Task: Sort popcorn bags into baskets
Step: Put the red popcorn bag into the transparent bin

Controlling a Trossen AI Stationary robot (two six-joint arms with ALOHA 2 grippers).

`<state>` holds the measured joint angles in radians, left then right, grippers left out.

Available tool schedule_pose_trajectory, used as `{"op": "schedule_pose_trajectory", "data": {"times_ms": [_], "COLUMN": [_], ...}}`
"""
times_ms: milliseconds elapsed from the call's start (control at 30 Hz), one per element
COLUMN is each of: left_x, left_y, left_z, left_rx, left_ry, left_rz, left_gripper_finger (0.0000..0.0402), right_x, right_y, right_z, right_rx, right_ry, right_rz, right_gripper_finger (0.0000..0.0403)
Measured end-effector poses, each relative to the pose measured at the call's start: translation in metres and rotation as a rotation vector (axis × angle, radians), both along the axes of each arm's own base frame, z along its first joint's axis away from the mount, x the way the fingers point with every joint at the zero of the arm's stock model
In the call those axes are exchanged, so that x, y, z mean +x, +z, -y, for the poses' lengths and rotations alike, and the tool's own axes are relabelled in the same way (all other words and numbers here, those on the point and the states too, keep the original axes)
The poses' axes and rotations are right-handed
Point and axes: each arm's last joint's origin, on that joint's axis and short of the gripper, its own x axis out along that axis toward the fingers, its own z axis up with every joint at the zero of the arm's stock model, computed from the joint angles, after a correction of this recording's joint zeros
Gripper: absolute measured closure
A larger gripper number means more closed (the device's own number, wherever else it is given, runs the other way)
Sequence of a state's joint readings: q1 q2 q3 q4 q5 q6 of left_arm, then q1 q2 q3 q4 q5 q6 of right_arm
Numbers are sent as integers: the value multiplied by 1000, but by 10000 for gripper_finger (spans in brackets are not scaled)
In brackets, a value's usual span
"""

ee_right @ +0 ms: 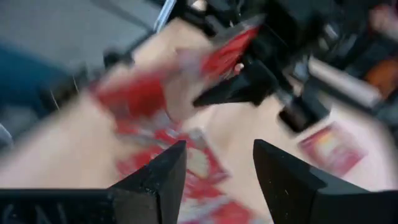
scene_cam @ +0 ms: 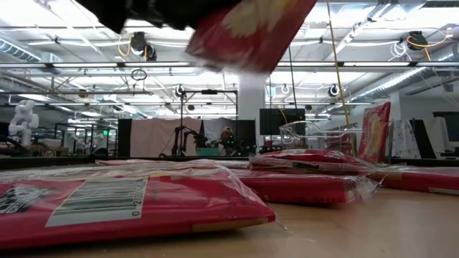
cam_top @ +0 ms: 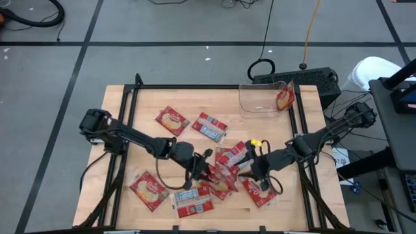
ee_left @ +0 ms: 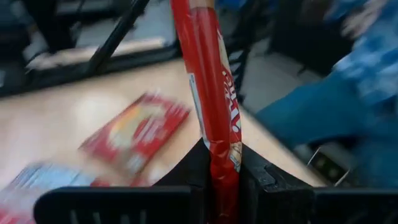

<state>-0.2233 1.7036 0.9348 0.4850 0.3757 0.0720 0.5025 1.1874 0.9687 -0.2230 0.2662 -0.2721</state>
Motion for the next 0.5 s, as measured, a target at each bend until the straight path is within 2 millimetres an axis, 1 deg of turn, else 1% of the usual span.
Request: {"op": "schedule_pose_trajectory", "data": {"times_ms": [133, 233, 333, 500], "left_x": [11, 16, 19, 24], "left_y": [-10, -21, -30, -36], "left_z": [-7, -9, -11, -17], "left_rx": [-118, -172, -200, -253], "left_ry": [-84, -87, -70, -56], "left_rz": [30, -13, -58, -61], "left_gripper_finger": [359, 359, 359, 359], "right_x": [-6, -9, -9, -10], "right_y": [0, 3, 6, 6], "right_z": [-12, -17, -21, -24], "right_rx": [-355, -548, -653, -720], "right_ry": [138, 215, 283, 332], "right_rz": [83, 150, 198, 221], "right_gripper_finger": [225, 225, 225, 225]}}
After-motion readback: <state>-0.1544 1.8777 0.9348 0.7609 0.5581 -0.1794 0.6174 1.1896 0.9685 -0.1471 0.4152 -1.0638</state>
